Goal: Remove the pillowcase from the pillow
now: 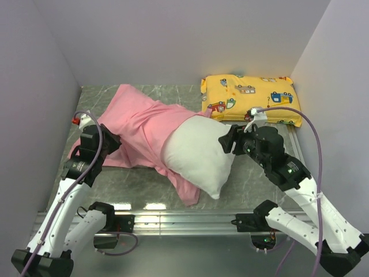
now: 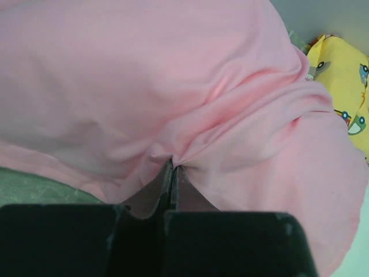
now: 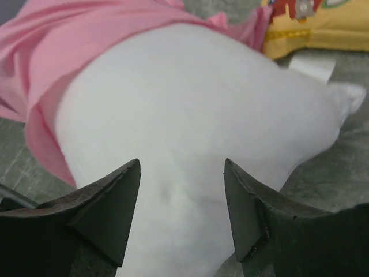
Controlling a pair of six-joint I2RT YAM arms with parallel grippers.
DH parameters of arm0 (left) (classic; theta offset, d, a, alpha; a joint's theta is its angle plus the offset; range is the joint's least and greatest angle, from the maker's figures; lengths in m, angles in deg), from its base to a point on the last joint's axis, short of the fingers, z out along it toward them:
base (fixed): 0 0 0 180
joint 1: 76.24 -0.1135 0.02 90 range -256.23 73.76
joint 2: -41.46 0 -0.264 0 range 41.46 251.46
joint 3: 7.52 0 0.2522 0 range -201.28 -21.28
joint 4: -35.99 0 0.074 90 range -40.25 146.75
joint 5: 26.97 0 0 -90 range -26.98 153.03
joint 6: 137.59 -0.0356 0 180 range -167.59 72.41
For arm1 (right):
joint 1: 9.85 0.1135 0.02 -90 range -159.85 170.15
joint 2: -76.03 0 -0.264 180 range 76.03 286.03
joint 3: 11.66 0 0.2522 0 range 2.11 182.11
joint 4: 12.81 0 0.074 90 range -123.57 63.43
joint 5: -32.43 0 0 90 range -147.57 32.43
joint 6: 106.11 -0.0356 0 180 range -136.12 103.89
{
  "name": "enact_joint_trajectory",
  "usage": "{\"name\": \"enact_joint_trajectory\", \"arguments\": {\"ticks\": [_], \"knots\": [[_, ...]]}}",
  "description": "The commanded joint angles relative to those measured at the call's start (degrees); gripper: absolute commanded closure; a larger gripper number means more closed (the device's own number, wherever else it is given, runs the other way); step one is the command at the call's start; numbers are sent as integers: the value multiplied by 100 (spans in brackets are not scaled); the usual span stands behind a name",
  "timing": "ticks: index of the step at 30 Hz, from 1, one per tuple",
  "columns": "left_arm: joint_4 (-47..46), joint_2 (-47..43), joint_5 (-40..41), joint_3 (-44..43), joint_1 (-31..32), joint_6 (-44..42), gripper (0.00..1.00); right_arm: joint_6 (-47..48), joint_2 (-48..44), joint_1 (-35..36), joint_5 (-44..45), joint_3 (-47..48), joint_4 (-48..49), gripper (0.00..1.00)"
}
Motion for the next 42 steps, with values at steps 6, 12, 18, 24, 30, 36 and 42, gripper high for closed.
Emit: {"name": "enact_joint_trajectory", "arguments": {"ticks": [6, 12, 18, 24, 30, 36, 42], "knots": [[-228, -177, -55, -88, 43, -262, 99, 857, 338, 2162, 1687, 313, 484, 28], [-255, -177, -64, 9, 78, -279, 99, 1024, 1831, 4263, 3324, 805, 326, 25], [-281, -168, -47, 62, 96, -332, 99, 1121, 3528, 4932, 4563, 1315, -114, 19], [-141, -204, 129, -114, 105, -455, 99, 1217, 4250, 4942, 4985, 1280, -96, 32], [176, -309, 576, -842, 105, -736, 99, 1287, 3813, 4915, 4357, 2167, -589, 100], [70, 767, 404, -2668, 113, -1184, 99, 1306, 2125, 4548, 1807, 2871, -150, 100], [-342, 2245, 120, -3146, 411, -1149, 87, -203, 1867, 873, -1619, 1415, 807, 100]]}}
